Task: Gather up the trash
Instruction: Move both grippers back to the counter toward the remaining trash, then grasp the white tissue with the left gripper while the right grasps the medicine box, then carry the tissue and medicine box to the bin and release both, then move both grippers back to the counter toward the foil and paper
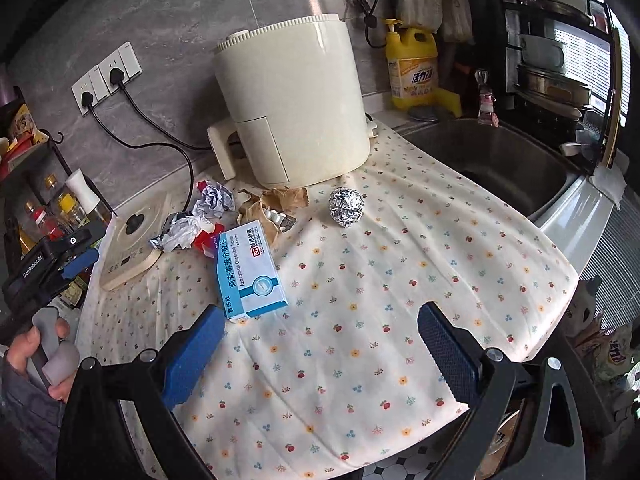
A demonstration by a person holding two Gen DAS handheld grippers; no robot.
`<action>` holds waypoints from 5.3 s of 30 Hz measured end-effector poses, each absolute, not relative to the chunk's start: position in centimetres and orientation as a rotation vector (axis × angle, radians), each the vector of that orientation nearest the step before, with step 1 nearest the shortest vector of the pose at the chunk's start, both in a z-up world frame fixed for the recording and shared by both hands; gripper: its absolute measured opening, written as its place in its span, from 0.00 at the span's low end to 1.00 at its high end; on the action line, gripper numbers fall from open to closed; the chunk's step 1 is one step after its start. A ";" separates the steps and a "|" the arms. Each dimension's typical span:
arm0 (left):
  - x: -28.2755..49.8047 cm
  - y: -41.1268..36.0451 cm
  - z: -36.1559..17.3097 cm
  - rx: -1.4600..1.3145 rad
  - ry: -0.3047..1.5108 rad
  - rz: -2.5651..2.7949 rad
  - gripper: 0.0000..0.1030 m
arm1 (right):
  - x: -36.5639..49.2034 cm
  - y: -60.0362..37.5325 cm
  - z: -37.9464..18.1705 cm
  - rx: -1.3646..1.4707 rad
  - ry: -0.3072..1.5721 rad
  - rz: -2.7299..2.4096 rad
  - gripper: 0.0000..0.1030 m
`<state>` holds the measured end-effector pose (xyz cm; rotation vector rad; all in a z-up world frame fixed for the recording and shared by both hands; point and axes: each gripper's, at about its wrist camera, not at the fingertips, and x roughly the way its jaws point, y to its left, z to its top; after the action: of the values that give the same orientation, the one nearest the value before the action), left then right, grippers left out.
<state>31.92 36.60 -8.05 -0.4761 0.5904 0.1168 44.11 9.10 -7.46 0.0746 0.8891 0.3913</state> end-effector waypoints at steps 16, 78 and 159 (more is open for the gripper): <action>38.7 40.8 -16.3 -0.776 0.697 0.060 0.66 | 49.0 16.6 -11.9 -0.035 0.999 0.440 0.92; 28.2 6.7 -8.4 -0.461 0.692 -0.297 0.04 | 28.7 -16.6 -7.2 0.209 0.920 0.199 0.63; 20.3 12.8 -11.1 -0.441 0.717 0.029 0.94 | 31.3 -12.0 -7.7 0.146 0.973 0.337 0.92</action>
<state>20.31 12.85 -11.06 -0.4410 0.7165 0.0288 31.29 -12.01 -7.70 0.1458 0.9735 0.3373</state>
